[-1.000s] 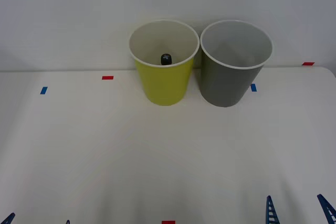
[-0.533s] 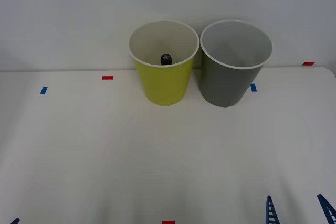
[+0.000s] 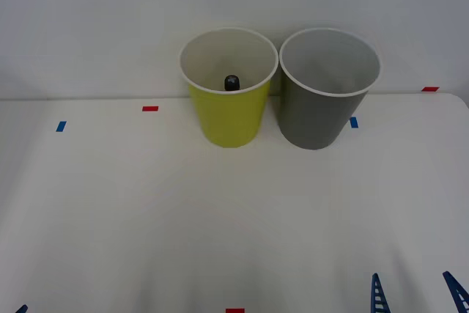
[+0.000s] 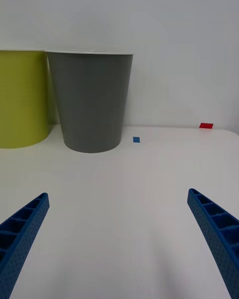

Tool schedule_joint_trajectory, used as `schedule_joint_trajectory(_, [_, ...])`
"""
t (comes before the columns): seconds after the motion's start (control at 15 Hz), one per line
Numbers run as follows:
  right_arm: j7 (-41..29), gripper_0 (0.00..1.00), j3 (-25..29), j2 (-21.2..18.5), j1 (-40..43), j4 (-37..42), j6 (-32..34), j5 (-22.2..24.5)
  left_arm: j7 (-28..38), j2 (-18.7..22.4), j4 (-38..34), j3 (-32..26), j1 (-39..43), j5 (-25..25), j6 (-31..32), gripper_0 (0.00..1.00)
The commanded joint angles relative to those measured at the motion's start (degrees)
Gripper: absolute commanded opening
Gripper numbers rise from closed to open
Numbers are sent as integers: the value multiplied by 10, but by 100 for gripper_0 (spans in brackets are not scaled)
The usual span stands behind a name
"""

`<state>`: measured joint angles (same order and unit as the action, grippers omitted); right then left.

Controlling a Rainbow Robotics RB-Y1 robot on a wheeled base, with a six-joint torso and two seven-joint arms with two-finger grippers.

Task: Put cans in the gray bin and PET bottles in the light green bin.

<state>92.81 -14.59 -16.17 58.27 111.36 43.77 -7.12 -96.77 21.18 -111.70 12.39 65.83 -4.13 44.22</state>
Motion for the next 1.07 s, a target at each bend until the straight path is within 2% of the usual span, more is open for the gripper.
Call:
schedule_joint_trajectory(0.07, [0, 96, 0, 0, 0, 0, 0, 0, 0, 0, 0, 0, 0, 0, 0, 100])
schedule_joint_trajectory(1.07, [0, 97, 0, 0, 0, 0, 0, 0, 0, 0, 0, 0, 0, 0, 0, 100])
